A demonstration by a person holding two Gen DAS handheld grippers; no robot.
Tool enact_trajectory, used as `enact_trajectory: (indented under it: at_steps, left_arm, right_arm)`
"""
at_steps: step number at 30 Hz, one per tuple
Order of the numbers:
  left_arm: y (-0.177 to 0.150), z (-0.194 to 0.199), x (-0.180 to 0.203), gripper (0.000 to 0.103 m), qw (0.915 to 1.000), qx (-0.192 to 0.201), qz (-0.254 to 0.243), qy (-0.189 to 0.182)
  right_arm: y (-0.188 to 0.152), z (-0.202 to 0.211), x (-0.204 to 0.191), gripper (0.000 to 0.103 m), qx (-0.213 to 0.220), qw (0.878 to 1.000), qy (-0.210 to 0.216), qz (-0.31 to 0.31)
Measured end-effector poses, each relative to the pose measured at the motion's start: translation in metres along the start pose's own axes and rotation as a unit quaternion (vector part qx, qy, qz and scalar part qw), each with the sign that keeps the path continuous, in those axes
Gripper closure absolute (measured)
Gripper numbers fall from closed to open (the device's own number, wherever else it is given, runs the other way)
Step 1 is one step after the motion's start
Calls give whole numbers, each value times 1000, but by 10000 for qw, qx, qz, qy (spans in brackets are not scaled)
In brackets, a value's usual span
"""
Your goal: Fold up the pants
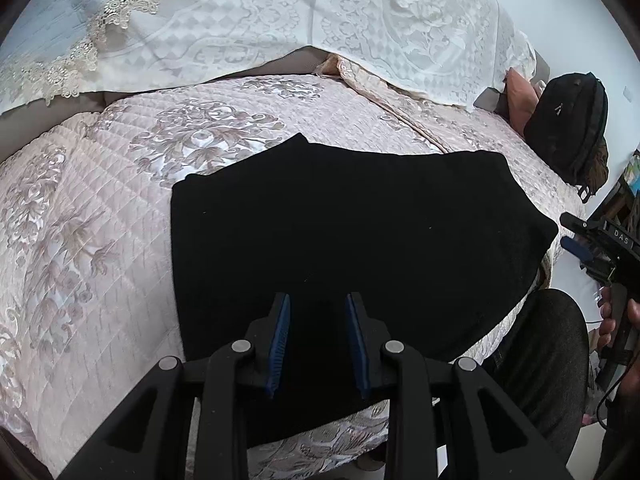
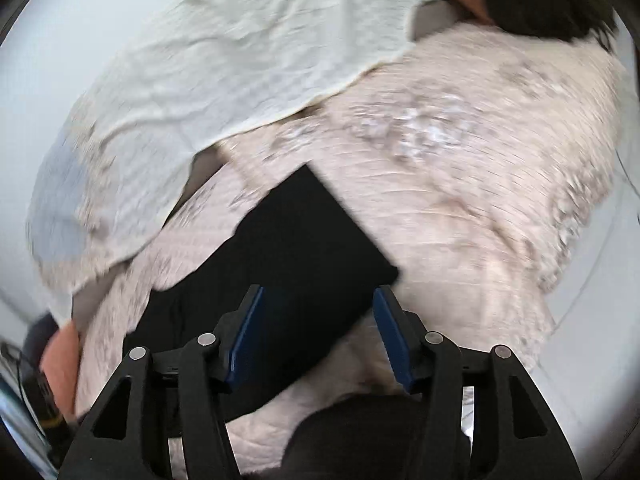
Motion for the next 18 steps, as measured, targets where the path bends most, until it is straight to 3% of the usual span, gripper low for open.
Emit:
enact_trajectory:
  at_steps: [7,13,18]
  left_arm:
    - [7,-4,11,72,10000,-15,-80,-7]
    - [6,-8,9,72,9999,-96,-49,29]
    - [4,-10,6,72,9999,-129,1,36]
  right_arm:
    - [-2,-33,15,46,-634,9965,231,-495]
    - [10,-47,14,42,-822,9939,395,-619]
    - [13,-38,8,42,-578,9944,538,-709]
Point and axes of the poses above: each gripper's, at about its wrist camera, not at the fingertips, and z roughly against the way its jaws point, x to its right, y to its top, the point moved 4 cm from there along -z, roughly the way its jaws point, and after that the axes turned 2 degrees about y, right-handed, at the moved point
